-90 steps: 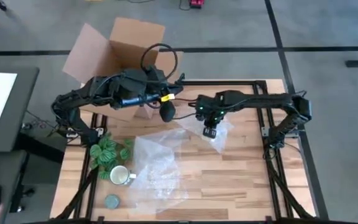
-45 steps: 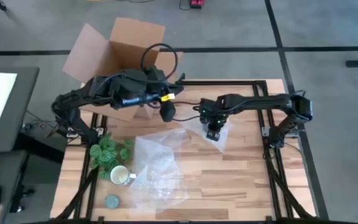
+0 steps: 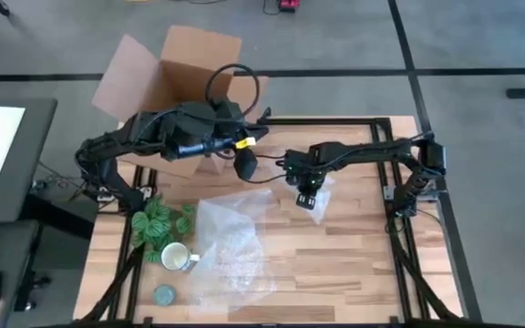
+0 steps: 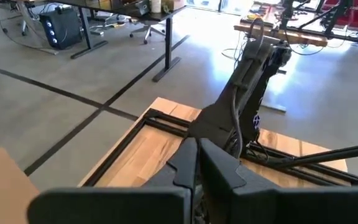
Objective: Wrap mug
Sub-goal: Wrap the green mug with bubble wrap
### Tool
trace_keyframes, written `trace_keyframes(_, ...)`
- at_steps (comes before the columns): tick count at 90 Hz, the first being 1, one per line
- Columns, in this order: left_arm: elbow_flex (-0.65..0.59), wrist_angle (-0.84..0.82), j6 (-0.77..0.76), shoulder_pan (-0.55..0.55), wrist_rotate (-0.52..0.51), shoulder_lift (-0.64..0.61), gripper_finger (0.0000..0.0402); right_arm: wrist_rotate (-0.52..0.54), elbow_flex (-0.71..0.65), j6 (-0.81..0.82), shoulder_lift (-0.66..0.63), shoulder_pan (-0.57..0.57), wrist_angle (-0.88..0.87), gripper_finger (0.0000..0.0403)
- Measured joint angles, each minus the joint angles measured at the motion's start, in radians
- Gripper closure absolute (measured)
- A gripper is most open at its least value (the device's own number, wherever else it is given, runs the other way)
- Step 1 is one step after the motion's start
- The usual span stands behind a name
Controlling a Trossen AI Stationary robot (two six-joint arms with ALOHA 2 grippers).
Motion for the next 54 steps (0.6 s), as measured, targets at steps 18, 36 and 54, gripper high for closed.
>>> trace_keyframes(18,0.000,-0.001,-0.004,0.000,0.000,0.000,0.0402,-0.009,0.028,0.000,-0.061,-0.002,-0.067,0.0403)
trace_keyframes(36,0.000,-0.001,-0.004,0.000,0.000,0.000,0.0402,-0.016,0.033,0.008,-0.130,-0.002,-0.130,0.0403)
trace_keyframes(54,0.000,-0.002,-0.004,0.000,0.000,0.000,0.0402,-0.018,0.034,0.058,-0.175,-0.002,-0.116,0.0403)
